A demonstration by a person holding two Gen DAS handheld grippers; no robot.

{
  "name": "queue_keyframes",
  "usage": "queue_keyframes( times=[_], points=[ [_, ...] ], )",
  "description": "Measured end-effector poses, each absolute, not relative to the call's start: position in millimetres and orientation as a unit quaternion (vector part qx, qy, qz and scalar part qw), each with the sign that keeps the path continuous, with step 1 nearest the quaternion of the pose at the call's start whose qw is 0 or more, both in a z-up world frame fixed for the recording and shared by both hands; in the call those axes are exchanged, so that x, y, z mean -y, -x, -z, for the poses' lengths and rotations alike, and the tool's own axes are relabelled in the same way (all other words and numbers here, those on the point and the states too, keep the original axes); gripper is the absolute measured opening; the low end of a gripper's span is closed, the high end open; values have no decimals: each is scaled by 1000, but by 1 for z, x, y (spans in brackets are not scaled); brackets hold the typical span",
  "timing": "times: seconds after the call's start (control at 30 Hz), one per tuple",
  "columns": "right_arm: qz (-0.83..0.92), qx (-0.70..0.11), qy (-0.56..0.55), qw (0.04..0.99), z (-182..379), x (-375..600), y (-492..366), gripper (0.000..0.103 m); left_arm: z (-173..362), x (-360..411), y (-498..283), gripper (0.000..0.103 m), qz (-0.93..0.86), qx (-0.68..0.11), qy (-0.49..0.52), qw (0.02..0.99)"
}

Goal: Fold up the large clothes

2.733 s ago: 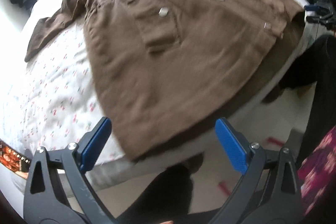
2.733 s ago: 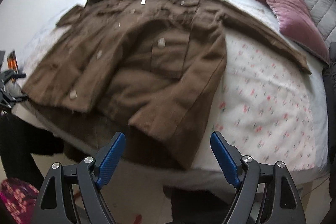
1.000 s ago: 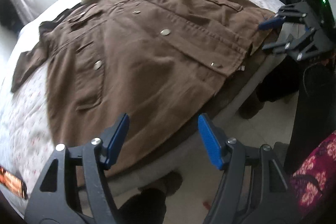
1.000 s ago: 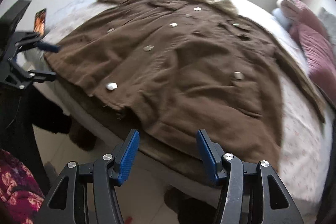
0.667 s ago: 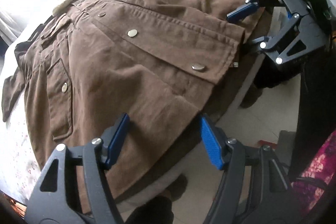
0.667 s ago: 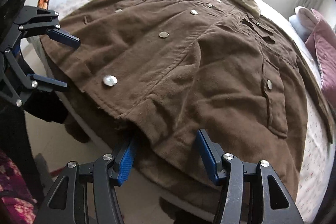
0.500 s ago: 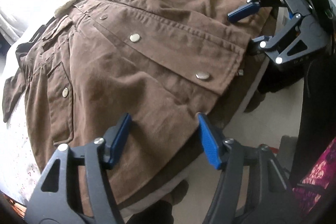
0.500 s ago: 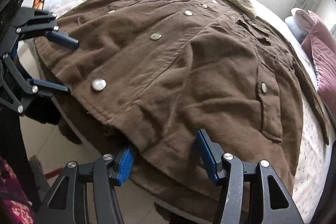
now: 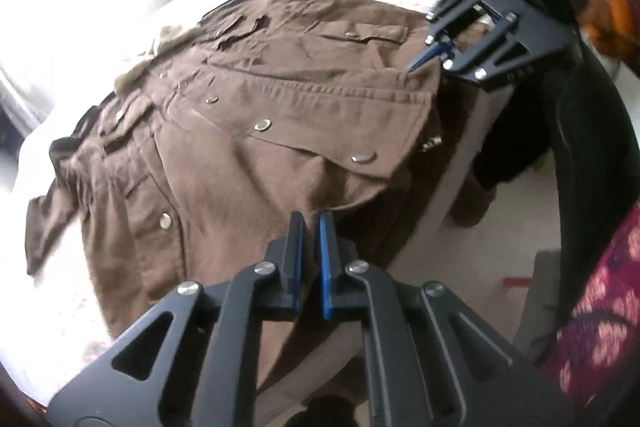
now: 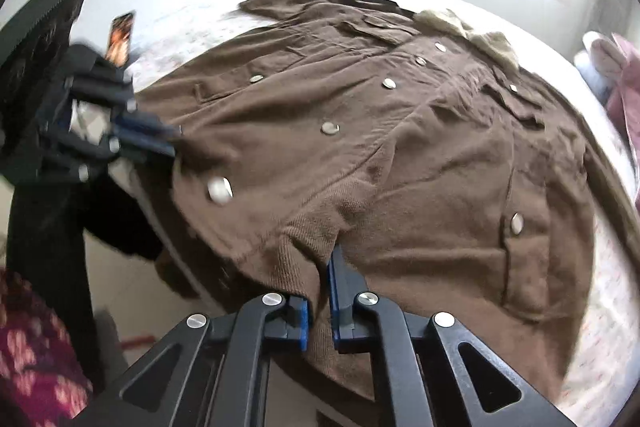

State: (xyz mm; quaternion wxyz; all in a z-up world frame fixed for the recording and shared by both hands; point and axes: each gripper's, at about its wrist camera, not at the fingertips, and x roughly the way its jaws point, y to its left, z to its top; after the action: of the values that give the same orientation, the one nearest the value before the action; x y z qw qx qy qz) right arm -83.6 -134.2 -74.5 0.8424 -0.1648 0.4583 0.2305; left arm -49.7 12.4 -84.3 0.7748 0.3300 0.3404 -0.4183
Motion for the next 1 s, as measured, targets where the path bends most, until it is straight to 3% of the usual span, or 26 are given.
queue_keyframes(
  times=[0.23, 0.33, 0.37, 0.43, 0.5, 0.6, 0.7, 1.0],
  points=[
    [-239, -536, 273, 763, 117, 116, 85, 8, 140, -4, 51, 8, 429, -416, -388, 702],
    [-245, -548, 253, 759, 113, 119, 83, 18, 142, -10, 46, 13, 438, -448, -365, 689],
    [-253, -558, 239, 753, 109, 121, 82, 26, 136, -14, 42, 15, 444, -464, -345, 684],
    [-273, -561, 212, 752, 95, 127, 84, 34, 119, -22, 34, 29, 460, -484, -304, 680],
    [-291, -546, 188, 762, 74, 133, 83, 38, 97, -32, 23, 60, 470, -475, -266, 694],
    [-290, -521, 151, 788, 45, 141, 70, 52, 70, -40, -2, 65, 469, -458, -220, 722],
    [-280, -493, 115, 816, 24, 148, 51, 59, 58, -43, -35, 74, 434, -447, -194, 758],
    [-229, -494, 112, 831, 31, 135, -26, 62, 72, -89, -143, 78, 287, -490, -117, 815]
  ],
)
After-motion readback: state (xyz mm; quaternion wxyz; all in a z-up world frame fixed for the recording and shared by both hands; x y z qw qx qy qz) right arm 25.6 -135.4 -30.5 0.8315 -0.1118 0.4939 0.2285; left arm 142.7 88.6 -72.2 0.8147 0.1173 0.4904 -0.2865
